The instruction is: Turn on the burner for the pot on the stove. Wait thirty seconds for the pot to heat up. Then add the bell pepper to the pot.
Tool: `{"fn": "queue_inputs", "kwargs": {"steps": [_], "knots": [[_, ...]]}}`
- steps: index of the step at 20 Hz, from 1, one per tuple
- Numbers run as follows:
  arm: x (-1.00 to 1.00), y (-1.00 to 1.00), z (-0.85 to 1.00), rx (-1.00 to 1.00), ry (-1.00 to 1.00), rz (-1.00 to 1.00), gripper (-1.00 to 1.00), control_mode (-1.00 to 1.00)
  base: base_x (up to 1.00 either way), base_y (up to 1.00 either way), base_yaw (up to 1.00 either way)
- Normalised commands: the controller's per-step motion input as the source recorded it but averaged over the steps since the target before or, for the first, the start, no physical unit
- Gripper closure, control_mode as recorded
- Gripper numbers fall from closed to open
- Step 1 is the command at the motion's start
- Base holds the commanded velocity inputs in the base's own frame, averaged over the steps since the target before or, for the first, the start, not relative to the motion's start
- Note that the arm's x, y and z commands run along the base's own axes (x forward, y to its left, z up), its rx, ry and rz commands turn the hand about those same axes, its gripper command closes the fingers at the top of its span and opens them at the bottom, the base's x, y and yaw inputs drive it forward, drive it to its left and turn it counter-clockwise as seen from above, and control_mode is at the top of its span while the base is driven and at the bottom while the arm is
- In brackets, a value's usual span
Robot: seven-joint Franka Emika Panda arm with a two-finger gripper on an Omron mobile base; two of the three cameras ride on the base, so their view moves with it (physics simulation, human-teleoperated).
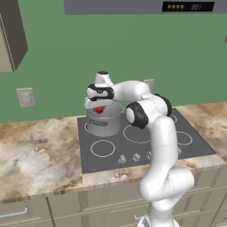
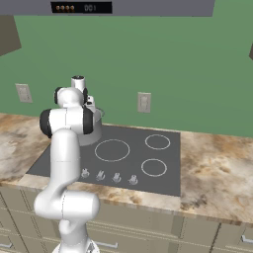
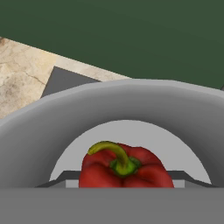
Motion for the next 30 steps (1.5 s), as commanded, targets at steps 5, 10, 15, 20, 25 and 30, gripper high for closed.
{"fn": "queue_inputs", "kwargs": {"steps": [5,10,15,20,25,30], "knots": [[0.0,0.0,0.0,0.0,0.0,0.0,1.0,-1.0,0.0,0.0,0.0],[0.0,0.0,0.0,0.0,0.0,0.0,1.0,-1.0,0.0,0.0,0.0],[0.0,0.0,0.0,0.0,0.0,0.0,1.0,-1.0,0.0,0.0,0.0],[0.0,0.0,0.0,0.0,0.0,0.0,1.0,-1.0,0.0,0.0,0.0],[0.0,0.0,0.0,0.0,0.0,0.0,1.0,-1.0,0.0,0.0,0.0],[0.0,0.0,0.0,0.0,0.0,0.0,1.0,-1.0,0.0,0.0,0.0]]}}
